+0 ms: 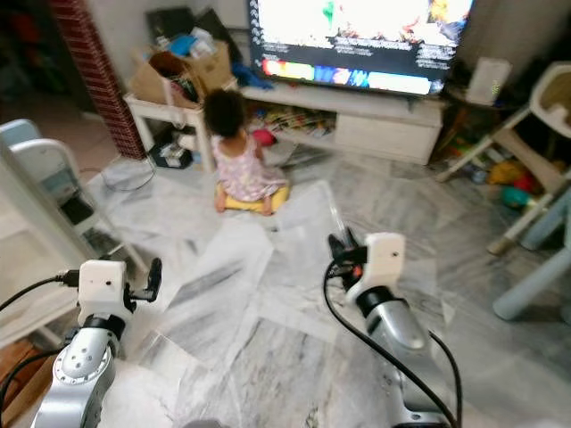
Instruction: Restocking fridge
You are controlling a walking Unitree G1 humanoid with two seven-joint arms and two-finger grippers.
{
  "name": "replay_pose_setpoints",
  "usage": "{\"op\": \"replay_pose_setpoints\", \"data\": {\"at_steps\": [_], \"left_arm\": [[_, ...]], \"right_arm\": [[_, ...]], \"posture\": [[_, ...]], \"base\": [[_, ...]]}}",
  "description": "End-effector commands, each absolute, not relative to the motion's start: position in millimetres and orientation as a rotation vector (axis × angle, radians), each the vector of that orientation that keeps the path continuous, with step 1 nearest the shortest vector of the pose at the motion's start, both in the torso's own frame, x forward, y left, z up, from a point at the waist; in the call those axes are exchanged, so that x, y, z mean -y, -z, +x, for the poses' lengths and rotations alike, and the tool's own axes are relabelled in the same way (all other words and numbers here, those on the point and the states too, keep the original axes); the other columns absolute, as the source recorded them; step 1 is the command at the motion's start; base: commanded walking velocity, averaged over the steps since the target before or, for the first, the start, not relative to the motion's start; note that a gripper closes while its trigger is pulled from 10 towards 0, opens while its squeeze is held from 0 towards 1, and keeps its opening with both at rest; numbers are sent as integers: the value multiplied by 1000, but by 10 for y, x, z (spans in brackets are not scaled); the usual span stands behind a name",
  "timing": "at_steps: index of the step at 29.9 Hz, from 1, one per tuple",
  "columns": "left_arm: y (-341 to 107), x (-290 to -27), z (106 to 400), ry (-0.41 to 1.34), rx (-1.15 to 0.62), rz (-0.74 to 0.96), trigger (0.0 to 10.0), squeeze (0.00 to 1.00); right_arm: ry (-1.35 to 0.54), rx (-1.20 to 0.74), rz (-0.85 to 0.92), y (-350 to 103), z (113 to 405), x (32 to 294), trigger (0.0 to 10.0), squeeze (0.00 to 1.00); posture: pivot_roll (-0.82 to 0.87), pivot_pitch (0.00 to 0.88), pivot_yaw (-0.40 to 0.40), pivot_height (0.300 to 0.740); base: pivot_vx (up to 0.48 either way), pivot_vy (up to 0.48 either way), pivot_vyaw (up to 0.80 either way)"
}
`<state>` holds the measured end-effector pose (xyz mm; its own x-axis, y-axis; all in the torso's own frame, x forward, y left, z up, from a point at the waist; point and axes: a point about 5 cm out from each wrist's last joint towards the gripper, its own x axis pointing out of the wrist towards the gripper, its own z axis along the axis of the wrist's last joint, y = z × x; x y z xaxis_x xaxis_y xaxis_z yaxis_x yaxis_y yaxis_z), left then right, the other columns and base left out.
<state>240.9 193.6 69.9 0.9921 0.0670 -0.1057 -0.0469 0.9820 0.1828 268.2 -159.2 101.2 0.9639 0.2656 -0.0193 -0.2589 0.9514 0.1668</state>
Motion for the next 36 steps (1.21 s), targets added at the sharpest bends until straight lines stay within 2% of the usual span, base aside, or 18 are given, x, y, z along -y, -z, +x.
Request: {"op": "replay_pose_setpoints", "data": {"at_steps": [1, 16, 22, 32, 36], "left_arm": [[-694, -1961, 2420, -63, -123, 197, 10000, 0], [-691, -1935, 2446, -61, -124, 202, 10000, 0], [-668, -1938, 2417, -53, -135, 197, 10000, 0], [-696, -1922, 2464, -51, -124, 183, 10000, 0], [-708, -1910, 2471, -40, -115, 186, 10000, 0]], "right_arm": [[-289, -29, 160, -1036, 2694, 1546, 10000, 0], [-306, -31, 163, -1027, 2707, 1515, 10000, 0], [-250, -59, 182, -958, 2695, 1599, 10000, 0], [-283, -57, 156, -941, 2684, 1548, 10000, 0], [-299, -46, 162, -953, 2670, 1527, 10000, 0]], "posture": [[35, 0, -13, 740], [38, 0, -13, 740], [40, 0, -14, 740], [36, 0, -4, 740], [40, 0, 1, 740]], "base": [[0, 0, 694], [0, 0, 695], [0, 409, 150], [0, 480, 0], [0, 480, 713]]}}
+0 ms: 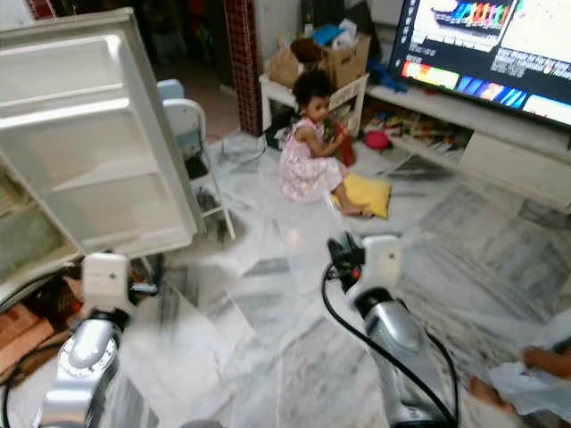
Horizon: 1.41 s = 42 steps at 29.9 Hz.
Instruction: Restocking fridge
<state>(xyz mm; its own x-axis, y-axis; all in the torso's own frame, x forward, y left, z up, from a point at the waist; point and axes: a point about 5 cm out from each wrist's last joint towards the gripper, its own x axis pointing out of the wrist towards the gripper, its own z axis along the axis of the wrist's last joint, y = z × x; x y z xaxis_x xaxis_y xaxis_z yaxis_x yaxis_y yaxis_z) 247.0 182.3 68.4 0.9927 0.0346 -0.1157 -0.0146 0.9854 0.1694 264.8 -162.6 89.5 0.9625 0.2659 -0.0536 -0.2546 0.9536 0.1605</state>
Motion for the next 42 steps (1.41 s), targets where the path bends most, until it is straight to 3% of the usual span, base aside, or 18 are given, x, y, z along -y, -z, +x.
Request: {"op": "replay_pose_setpoints", "data": {"at_steps": [1, 27, 42], "left_arm": [[-708, -1907, 2472, -38, -114, 186, 10000, 0], [-690, -1830, 2436, -29, -108, 166, 10000, 0], [-734, -1795, 2429, 37, -79, 142, 10000, 0]], "right_arm": [[-301, -47, 162, -951, 2668, 1524, 10000, 0], [-349, -34, 134, -988, 2715, 1486, 10000, 0], [-288, -42, 124, -961, 2732, 1539, 10000, 0]], "posture": [[41, 0, 1, 740], [46, 0, -8, 740], [48, 0, -7, 740]], "base": [[0, 480, 794], [0, 478, 787], [0, 0, 0]]}}
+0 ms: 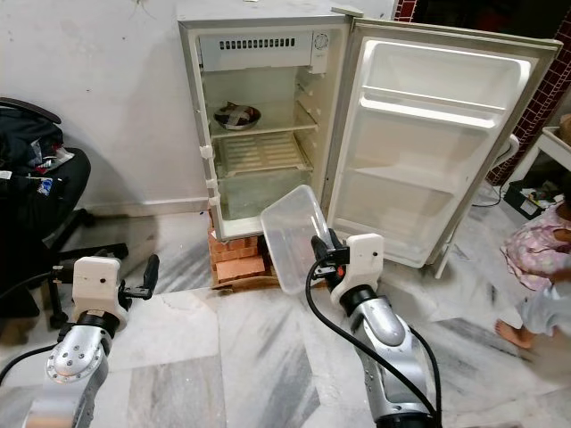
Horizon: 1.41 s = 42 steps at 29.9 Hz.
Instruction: Restocking fridge
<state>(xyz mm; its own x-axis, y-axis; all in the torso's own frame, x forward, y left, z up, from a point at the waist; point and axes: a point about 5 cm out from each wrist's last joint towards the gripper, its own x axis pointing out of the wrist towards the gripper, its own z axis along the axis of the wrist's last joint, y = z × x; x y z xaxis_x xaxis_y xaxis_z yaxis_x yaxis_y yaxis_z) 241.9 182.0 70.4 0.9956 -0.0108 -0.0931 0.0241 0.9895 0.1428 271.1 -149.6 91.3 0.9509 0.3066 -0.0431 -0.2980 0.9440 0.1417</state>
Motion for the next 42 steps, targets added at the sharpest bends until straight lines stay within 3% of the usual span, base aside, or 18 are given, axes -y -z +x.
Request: {"op": "replay_pose_setpoints", "data": {"at_steps": [1, 28, 42], "left_arm": [[-734, -1795, 2429, 37, -79, 142, 10000, 0], [-735, -1744, 2420, 64, -79, 121, 10000, 0], [-729, -1735, 2422, 66, -84, 118, 10000, 0]], "right_arm": [[-288, -42, 124, -961, 2732, 1539, 10000, 0], [-322, -30, 112, -964, 2721, 1494, 10000, 0], [-341, -31, 93, -948, 2715, 1472, 10000, 0]], "posture": [[48, 0, -7, 740], [47, 0, -6, 740], [49, 0, -9, 740]], "base": [[0, 0, 0], [280, 0, 136], [296, 271, 156]]}}
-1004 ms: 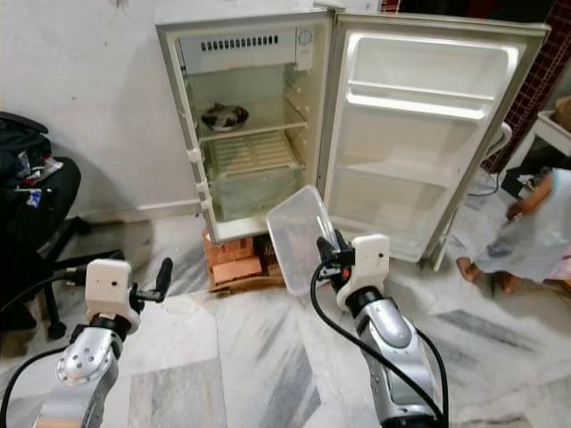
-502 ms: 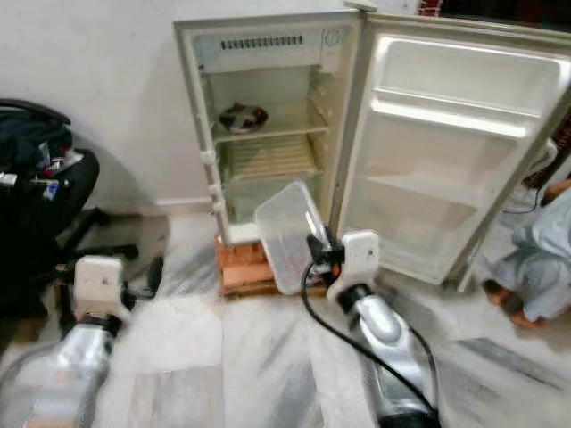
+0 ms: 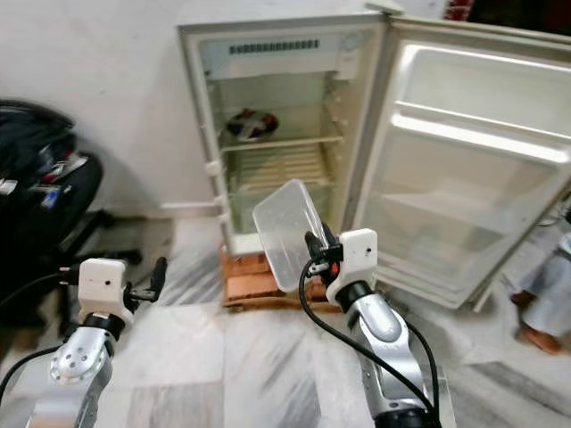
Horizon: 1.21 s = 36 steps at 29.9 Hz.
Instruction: Restocking fridge
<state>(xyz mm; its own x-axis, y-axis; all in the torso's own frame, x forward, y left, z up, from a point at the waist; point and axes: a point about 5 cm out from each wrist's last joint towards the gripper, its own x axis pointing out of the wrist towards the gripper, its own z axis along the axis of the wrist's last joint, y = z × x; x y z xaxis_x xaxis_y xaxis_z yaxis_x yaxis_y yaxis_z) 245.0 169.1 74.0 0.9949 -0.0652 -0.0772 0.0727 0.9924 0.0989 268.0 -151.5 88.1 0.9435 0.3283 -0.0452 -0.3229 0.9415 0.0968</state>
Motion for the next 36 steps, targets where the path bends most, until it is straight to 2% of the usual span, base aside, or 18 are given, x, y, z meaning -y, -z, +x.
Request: {"op": "replay_pose_setpoints", "data": {"at_steps": [1, 6, 11, 31, 36], "left_arm": [[-727, -1735, 2420, 66, -84, 118, 10000, 0], [-716, -1726, 2416, 68, -88, 118, 10000, 0], [-718, -1713, 2430, 71, -87, 121, 10000, 0], [-676, -1666, 2428, 84, -105, 136, 10000, 0], [-678, -1649, 2429, 96, -101, 141, 10000, 0]], "right_arm": [[-341, -31, 94, -948, 2716, 1472, 10000, 0], [-339, -31, 94, -947, 2723, 1475, 10000, 0], [-328, -31, 92, -954, 2746, 1496, 10000, 0], [-279, -14, 73, -982, 2780, 1559, 10000, 0], [-282, -18, 74, -970, 2768, 1539, 10000, 0]], "posture": [[49, 0, -9, 740], [48, 0, -10, 740], [47, 0, -12, 740], [41, 0, -12, 740], [40, 0, -13, 740]], "base": [[292, 281, 681], [289, 284, 554], [289, 286, 0], [369, 0, 0], [0, 0, 0]]}}
